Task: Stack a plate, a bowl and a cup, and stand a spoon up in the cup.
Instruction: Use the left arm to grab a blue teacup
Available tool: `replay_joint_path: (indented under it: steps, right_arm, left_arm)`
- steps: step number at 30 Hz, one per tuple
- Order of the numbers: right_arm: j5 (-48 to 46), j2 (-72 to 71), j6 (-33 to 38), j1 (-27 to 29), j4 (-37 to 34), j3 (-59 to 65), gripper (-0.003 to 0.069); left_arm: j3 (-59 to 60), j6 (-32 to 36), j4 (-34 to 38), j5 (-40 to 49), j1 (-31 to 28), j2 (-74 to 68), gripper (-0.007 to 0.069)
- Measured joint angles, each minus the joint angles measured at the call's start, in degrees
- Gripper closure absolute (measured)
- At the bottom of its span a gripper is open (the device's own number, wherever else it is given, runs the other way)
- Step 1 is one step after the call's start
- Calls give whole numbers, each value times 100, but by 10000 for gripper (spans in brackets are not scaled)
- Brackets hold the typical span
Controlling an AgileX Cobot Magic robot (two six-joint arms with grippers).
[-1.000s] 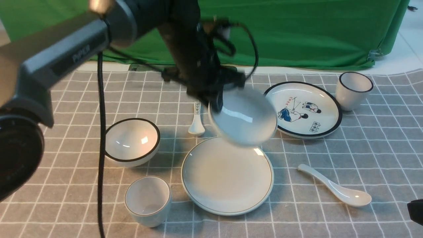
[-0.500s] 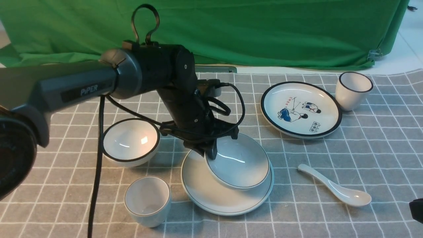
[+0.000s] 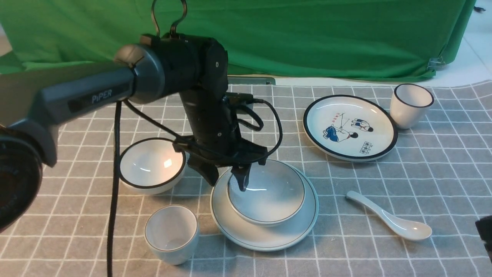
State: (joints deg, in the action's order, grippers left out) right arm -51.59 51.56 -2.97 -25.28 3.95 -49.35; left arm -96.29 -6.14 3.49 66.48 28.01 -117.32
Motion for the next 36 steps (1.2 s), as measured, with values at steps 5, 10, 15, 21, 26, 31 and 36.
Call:
replay_joint_path:
  steps: [5,10,15,21,26,31,36]
  right_arm:
    - [-232,580,5,0,274,-474,607]
    - [-170,697,5,0,286,-499,606]
    - [-98,703,5,0,286,-505,608]
    - [-20,703,5,0,291,-505,608]
    - [50,703,5,0,291,-505,608]
    - [68,703,5,0,291,-505,608]
    - [68,703,5,0,291,-505,608]
  left_arm:
    - [118,-99,-647,218,-65,941,333]
    - [1092,-391,-688,240,-358,2090,560]
    - [2432,-454,-687,-177,-527,2758,597]
    - [3444,-467,-677,-1160,-527,2936,379]
    - [3777,-499,-671,-1518,-527,2781,116]
    - [3888,-521,-577,-1655,-527,2424,116]
    - [3484,-452,-485,-1380,-527,2336,543]
